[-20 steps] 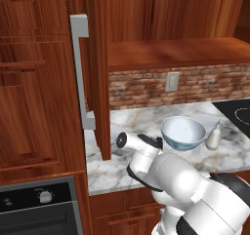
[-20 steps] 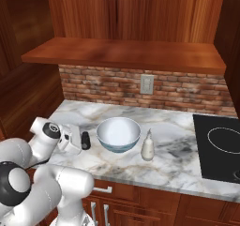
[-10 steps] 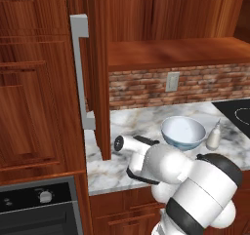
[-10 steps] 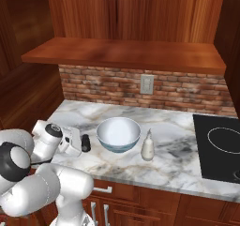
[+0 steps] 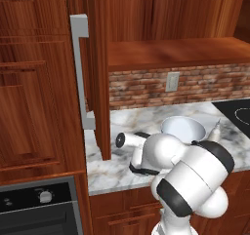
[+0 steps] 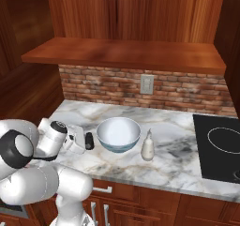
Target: Retrieve the bottle and the shaker from the cabinet and place them next to the mixing bowl on the counter. Then add garlic from the fridge to the mixing bowl.
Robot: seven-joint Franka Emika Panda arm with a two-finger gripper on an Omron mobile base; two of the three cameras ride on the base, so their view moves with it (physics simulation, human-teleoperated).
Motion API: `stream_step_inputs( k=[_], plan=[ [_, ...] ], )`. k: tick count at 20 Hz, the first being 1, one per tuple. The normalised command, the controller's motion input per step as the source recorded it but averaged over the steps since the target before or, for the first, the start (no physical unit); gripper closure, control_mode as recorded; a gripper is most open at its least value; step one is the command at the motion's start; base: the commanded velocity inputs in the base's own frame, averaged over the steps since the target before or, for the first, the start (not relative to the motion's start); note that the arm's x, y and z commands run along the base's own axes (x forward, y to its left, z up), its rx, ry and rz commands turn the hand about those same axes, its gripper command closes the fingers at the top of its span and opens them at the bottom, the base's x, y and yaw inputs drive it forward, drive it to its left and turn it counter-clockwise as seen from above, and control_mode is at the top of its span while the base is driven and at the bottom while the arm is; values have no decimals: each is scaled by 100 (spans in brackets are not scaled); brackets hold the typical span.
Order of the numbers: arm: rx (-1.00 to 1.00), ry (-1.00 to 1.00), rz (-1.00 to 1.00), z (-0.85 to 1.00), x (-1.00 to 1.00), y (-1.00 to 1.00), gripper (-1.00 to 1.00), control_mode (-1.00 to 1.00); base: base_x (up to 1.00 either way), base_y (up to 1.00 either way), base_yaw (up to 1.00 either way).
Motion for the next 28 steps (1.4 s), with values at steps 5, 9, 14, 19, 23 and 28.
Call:
stream_step_inputs(
  k=[5, 9, 14, 19, 23, 28],
  plan=[
    [0, 0, 0, -1, 18, -16, 100, -100, 0, 0, 0],
    [0, 0, 0, -2, 7, -13, 100, -100, 0, 0, 0],
    [0, 0, 0, 0, 3, -8, 100, -100, 0, 0, 0],
    [-1, 0, 0, -17, 0, 0, 100, -100, 0, 0, 0],
    [-4, 0, 0, -21, 0, 0, 100, -100, 0, 0, 0],
    [-1, 0, 0, -5, 0, 0, 100, -100, 0, 0, 0]
  ],
)
